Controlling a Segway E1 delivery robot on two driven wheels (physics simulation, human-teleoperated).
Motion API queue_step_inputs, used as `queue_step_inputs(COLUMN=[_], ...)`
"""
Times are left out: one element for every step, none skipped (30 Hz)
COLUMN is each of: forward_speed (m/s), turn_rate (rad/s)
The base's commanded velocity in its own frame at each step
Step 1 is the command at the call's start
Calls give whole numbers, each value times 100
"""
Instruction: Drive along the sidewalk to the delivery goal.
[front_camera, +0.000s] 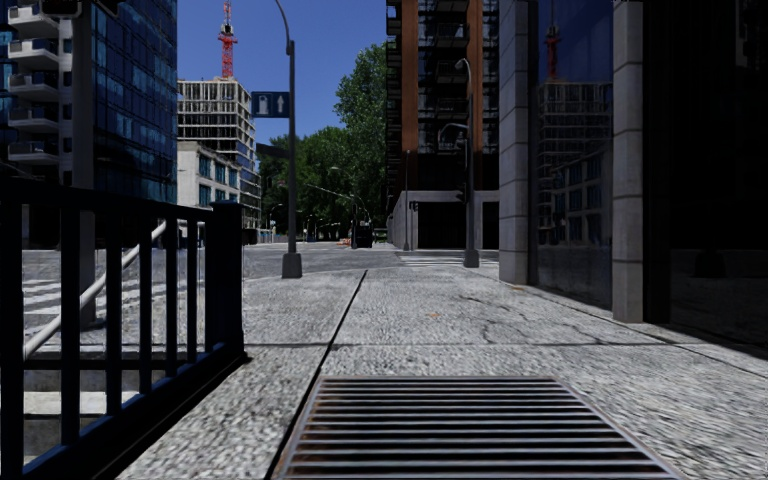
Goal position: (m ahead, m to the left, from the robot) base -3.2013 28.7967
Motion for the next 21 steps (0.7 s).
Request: queue_step_inputs(forward_speed=[158, 158, 158, 158, 158, 158, 158, 158, 158, 158, 158, 158, 158, 158, 158, 158, 158, 158, 158, 158, 158], turn_rate=[0, 0, 0, 0, 0, 0, 0, 0, 0, 0, 0, 0, 0, 0, 0, 0, 0, 0, 0, 0, 0])
